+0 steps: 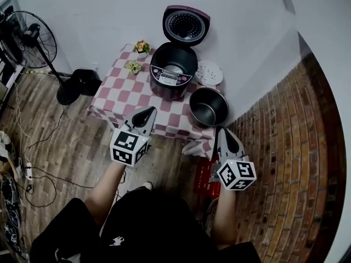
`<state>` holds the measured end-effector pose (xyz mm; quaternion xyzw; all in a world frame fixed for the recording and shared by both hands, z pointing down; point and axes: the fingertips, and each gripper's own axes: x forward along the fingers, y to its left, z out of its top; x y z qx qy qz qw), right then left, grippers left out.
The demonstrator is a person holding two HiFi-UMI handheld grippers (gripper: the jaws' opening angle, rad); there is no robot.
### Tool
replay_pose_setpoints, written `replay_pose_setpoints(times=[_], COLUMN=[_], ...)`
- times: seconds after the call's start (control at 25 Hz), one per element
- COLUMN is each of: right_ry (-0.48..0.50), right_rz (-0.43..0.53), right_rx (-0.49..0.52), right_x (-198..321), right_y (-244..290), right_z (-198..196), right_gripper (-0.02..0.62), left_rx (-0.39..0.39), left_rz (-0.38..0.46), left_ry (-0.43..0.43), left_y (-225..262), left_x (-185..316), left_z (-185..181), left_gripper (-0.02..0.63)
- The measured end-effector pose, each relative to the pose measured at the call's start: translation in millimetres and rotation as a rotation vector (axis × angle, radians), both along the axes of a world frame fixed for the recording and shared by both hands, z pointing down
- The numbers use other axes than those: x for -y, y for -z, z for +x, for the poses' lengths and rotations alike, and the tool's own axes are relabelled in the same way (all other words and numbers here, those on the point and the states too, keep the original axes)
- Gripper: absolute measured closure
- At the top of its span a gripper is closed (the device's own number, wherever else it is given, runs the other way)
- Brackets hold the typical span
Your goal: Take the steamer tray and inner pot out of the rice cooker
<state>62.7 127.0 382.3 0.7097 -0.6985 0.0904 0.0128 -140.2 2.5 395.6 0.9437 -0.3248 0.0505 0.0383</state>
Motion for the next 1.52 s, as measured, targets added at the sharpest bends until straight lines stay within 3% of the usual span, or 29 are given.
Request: replay_pose_setpoints(times=[0.68,1.52], right_ry=[0.123,0.181], right_rz=[0.027,0.073], right_rx=[-0.015,-0.015], right_x=[-43.4,-72.3], right_y=[17.1,24.2], right_z=[8.9,31.8], right_gripper=[0.594,0.594], left_rx=[0.021,0.026], left_rz=[0.090,0.129], left_ry=[0.133,0.186], left_y=[29.0,40.7], left_x=[-56.5,-97.7], left_z=[16.3,31.9], left_gripper=[0.603,0.603])
